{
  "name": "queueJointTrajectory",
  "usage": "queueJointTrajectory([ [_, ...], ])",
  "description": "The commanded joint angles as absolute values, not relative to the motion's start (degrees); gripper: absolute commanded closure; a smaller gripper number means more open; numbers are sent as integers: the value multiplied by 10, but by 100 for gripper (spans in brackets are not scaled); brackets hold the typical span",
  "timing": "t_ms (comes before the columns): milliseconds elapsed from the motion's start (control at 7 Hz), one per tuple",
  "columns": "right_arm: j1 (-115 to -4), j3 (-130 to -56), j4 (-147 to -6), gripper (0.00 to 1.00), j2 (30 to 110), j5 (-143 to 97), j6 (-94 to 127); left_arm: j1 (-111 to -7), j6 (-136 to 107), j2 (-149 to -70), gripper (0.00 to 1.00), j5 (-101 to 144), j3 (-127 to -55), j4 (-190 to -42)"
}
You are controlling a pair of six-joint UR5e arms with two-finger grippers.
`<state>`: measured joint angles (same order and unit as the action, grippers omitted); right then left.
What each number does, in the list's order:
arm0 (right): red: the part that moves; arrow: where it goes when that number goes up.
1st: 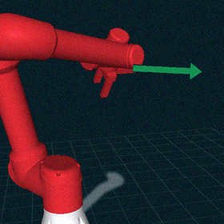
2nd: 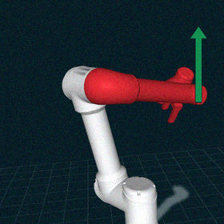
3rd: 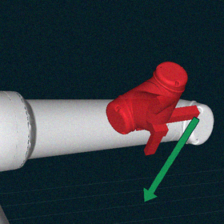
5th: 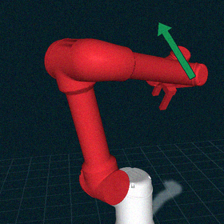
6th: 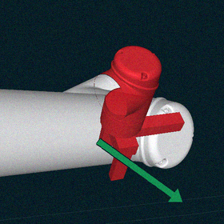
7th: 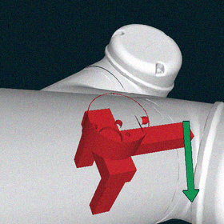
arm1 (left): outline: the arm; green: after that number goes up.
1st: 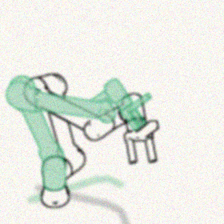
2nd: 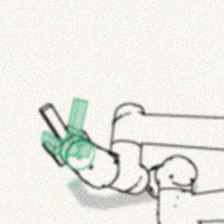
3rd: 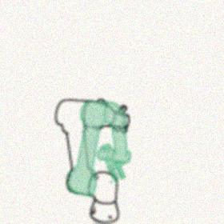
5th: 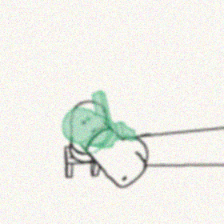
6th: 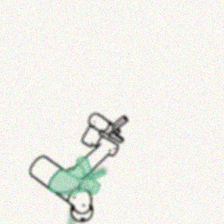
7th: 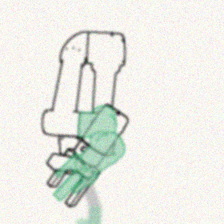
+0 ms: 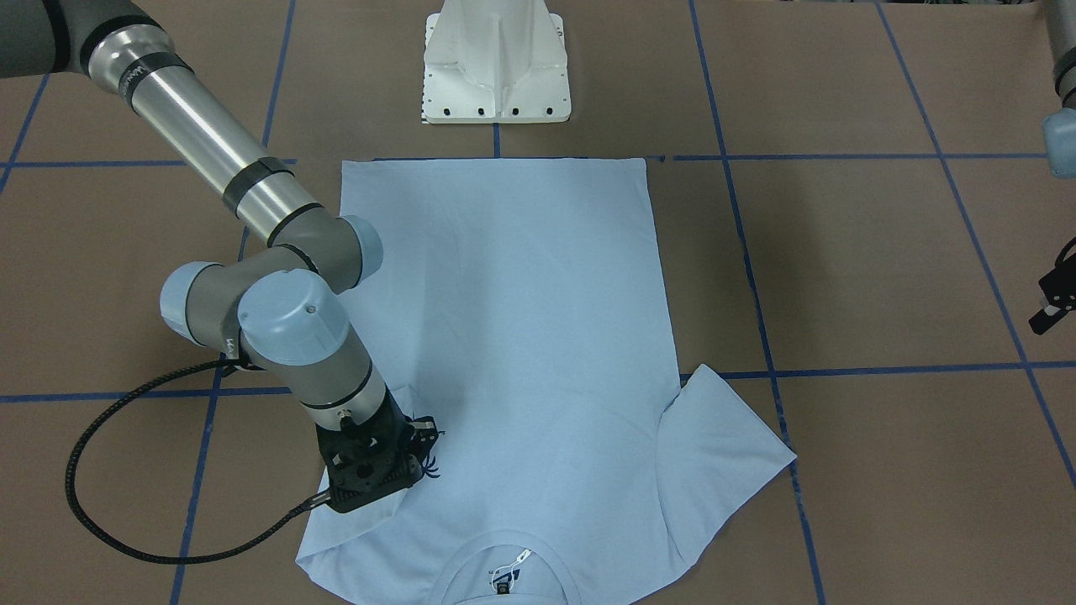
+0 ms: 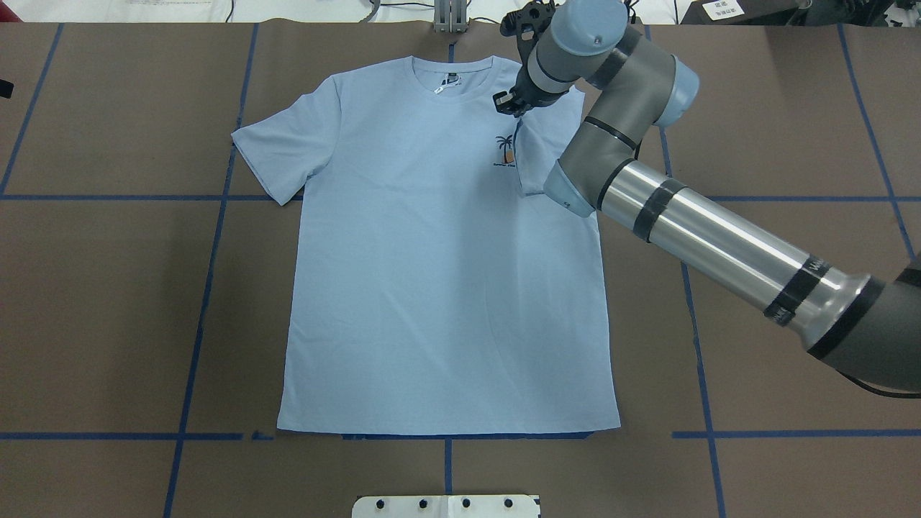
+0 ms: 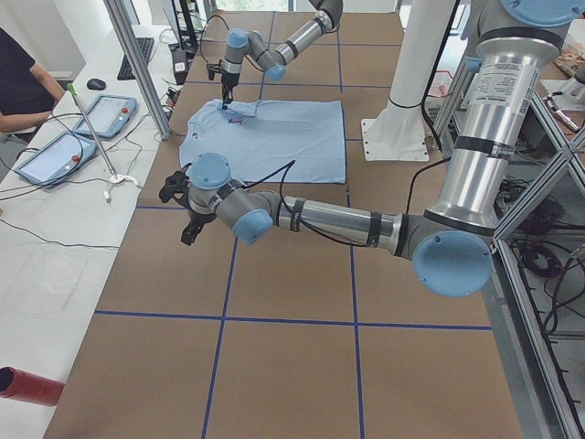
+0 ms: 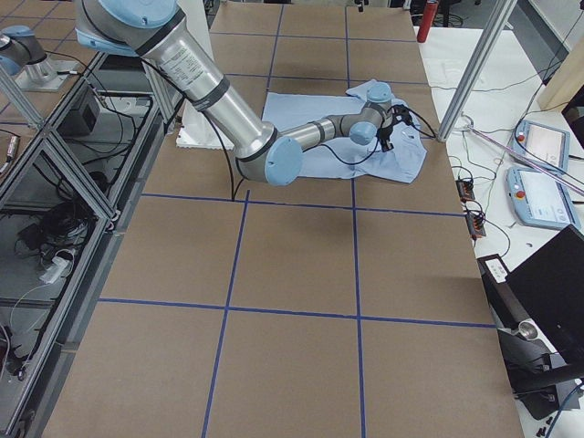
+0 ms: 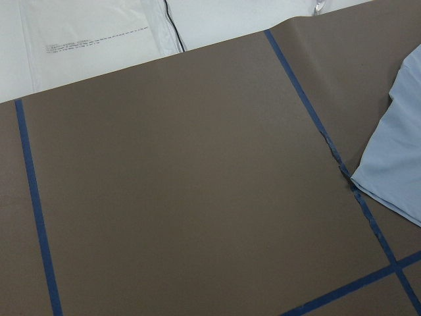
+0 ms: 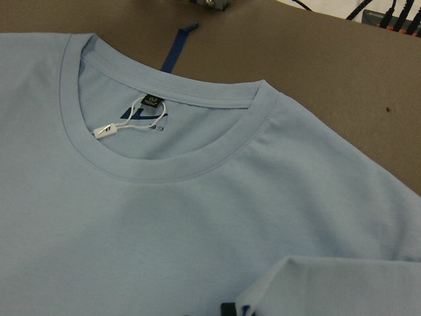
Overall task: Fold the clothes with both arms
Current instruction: 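Fold the sleeve onto the shirt with the right gripper while the left arm approaches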
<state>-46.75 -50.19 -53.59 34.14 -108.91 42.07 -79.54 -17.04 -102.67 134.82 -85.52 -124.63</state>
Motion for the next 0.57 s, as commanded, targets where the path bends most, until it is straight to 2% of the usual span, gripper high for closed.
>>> queueJointTrajectory([
  [0, -466, -472, -537, 0, 317, -1074, 424, -795, -175, -1033, 1, 1348, -853, -1246],
  [286, -469, -477, -545, 0, 319, -1073, 457, -791, -191, -1068, 1, 1344, -823, -1245],
  [429, -470, -517, -621, 0, 320, -1095, 482, -762, -253, -1102, 1, 1307, -805, -1245],
])
